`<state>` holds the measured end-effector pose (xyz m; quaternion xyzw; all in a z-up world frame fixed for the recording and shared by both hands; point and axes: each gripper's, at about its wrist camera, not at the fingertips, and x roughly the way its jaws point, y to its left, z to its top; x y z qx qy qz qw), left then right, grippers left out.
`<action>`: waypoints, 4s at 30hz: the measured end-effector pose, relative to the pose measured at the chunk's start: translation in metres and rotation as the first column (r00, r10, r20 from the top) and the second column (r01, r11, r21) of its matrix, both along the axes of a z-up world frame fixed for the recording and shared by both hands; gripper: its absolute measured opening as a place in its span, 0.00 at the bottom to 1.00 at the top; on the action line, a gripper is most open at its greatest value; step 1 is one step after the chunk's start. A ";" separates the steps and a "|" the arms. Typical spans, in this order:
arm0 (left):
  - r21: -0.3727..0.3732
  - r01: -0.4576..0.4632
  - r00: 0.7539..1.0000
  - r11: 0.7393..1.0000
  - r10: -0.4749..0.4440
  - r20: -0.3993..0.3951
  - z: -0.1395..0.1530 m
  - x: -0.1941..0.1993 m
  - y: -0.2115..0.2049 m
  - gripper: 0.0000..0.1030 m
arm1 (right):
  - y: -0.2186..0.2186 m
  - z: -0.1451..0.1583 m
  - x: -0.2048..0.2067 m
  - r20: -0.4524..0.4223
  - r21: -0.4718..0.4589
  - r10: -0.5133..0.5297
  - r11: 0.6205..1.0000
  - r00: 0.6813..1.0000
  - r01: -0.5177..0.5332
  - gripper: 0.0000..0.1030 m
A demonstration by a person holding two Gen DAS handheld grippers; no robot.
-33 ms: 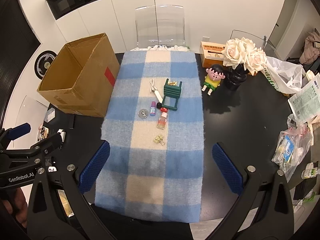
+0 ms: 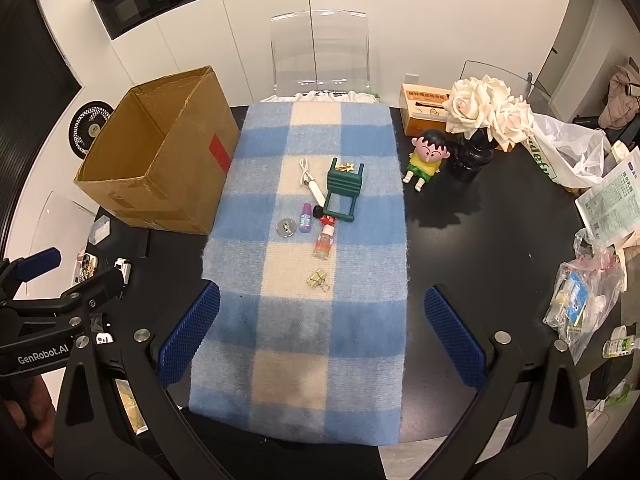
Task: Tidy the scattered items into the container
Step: 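Move both tools toward the items on the checked blanket, then grasp the silver metal disc with the left tool while the right tool grasps the clear bottle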
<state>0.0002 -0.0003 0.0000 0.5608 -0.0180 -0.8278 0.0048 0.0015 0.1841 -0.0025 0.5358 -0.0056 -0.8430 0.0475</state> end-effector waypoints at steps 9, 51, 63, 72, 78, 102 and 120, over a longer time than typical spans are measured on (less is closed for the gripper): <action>0.074 0.001 1.000 0.997 -0.001 0.003 0.000 0.001 -0.006 1.00 | -0.004 0.002 0.000 0.013 -0.001 0.000 1.000 1.000 0.000 1.00; 0.092 0.014 0.995 0.996 -0.023 0.099 -0.072 -0.055 0.018 1.00 | 0.006 -0.064 -0.046 0.111 0.015 -0.030 0.999 0.993 0.028 1.00; 0.098 0.010 0.986 0.995 -0.027 0.166 -0.111 -0.092 0.031 1.00 | 0.007 -0.107 -0.082 0.187 0.014 -0.019 1.000 0.982 0.017 1.00; 0.121 0.012 0.983 0.993 -0.033 0.180 -0.149 -0.114 0.045 0.92 | 0.010 -0.126 -0.101 0.206 0.001 -0.016 1.000 0.978 0.016 0.98; 0.159 -0.008 0.975 0.987 -0.028 0.222 -0.176 -0.124 0.044 0.82 | 0.014 -0.150 -0.110 0.243 -0.037 -0.019 0.999 0.970 0.029 0.89; 0.212 0.037 0.954 0.977 -0.097 0.282 -0.254 -0.163 0.060 0.66 | 0.002 -0.253 -0.136 0.345 -0.120 0.061 0.993 0.937 -0.020 0.68; 0.208 0.059 0.935 0.976 -0.128 0.332 -0.289 -0.182 0.070 0.41 | -0.001 -0.300 -0.155 0.406 -0.136 0.048 0.991 0.913 0.009 0.51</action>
